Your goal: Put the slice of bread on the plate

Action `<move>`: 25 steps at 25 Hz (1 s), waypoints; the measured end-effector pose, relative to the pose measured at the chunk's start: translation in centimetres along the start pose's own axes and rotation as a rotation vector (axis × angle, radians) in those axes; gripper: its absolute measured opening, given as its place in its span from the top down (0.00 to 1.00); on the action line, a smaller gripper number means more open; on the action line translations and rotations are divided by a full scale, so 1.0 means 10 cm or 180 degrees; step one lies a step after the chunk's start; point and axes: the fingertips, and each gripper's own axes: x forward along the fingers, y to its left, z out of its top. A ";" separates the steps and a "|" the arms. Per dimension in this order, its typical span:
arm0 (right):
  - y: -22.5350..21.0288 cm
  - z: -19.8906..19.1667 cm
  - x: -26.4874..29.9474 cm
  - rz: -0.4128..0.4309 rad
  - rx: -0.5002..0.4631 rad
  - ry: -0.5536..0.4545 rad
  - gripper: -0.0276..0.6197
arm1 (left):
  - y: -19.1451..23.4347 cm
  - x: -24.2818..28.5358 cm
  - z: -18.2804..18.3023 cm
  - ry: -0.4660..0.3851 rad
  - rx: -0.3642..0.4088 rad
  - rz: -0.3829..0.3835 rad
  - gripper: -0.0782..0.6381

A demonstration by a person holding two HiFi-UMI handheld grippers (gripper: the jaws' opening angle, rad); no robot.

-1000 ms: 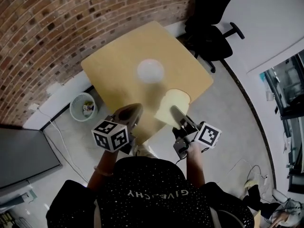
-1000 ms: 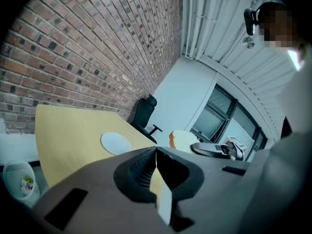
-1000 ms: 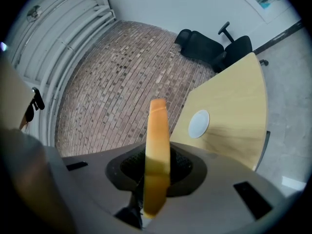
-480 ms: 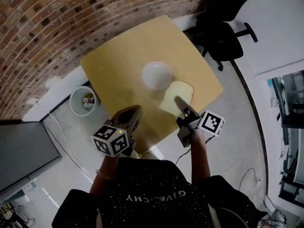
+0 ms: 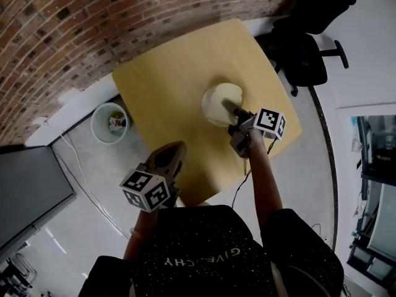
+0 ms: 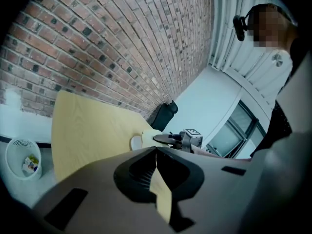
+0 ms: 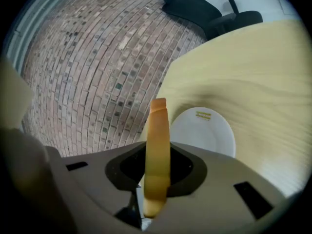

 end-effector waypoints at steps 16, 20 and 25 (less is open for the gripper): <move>-0.34 0.03 0.30 -0.1355 -0.0904 0.0257 0.35 | 0.25 -0.16 0.28 -0.0260 -0.0138 -0.0035 0.87; -0.36 0.17 -0.03 -0.1880 -0.1291 -0.0064 0.31 | 0.19 -0.18 0.28 -0.0222 -0.0086 -0.0096 0.87; 0.02 -0.21 -0.49 -0.1409 -0.1443 -0.0205 0.32 | 0.05 -0.15 0.31 -0.0140 0.0065 -0.0192 0.87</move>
